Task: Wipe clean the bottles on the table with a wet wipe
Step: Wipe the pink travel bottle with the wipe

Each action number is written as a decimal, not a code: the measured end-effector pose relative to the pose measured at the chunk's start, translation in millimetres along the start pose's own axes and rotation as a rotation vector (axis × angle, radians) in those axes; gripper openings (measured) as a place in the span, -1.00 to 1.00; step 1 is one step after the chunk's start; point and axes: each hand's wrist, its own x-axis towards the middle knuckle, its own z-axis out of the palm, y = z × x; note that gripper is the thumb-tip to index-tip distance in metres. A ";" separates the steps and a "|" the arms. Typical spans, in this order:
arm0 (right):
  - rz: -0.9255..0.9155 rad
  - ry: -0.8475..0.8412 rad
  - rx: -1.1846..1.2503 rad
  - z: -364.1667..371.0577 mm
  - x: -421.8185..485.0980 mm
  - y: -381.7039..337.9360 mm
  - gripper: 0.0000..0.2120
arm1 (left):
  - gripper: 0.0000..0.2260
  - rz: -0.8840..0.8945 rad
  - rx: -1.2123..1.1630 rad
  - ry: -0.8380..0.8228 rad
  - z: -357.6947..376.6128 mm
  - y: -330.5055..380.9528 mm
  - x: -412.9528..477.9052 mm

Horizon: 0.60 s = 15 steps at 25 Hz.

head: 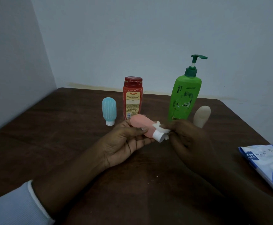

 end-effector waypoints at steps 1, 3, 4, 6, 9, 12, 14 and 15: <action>0.029 0.014 -0.005 0.3 -0.1 1.5 -0.75 | -0.48 -0.011 -0.013 0.011 0.3 0.1 0.0; 0.051 0.059 -0.004 -0.3 -1.6 0.7 -0.76 | -0.44 -0.030 0.011 0.031 1.6 -0.1 0.0; 0.049 0.087 -0.001 -1.4 -2.5 -1.4 -0.76 | -0.42 -0.033 0.054 0.042 2.6 -0.6 0.1; 0.018 0.100 -0.010 -3.2 -3.6 -3.9 -0.75 | -0.40 -0.017 0.110 0.060 3.0 -1.2 0.3; -0.001 -0.018 -0.046 -2.6 -1.6 0.1 -0.78 | -0.40 0.009 0.068 0.047 1.9 -2.0 1.1; 0.091 -0.118 -0.063 -0.4 0.4 6.2 -0.76 | -0.46 0.004 -0.003 0.014 1.4 -0.6 0.4; 0.135 -0.058 -0.055 -1.0 -0.6 7.3 -0.69 | -0.54 0.002 -0.057 0.001 1.1 1.9 -0.5; 0.138 0.011 -0.046 -2.3 -1.2 6.6 -0.72 | -0.57 -0.001 -0.082 0.011 1.3 3.2 -0.6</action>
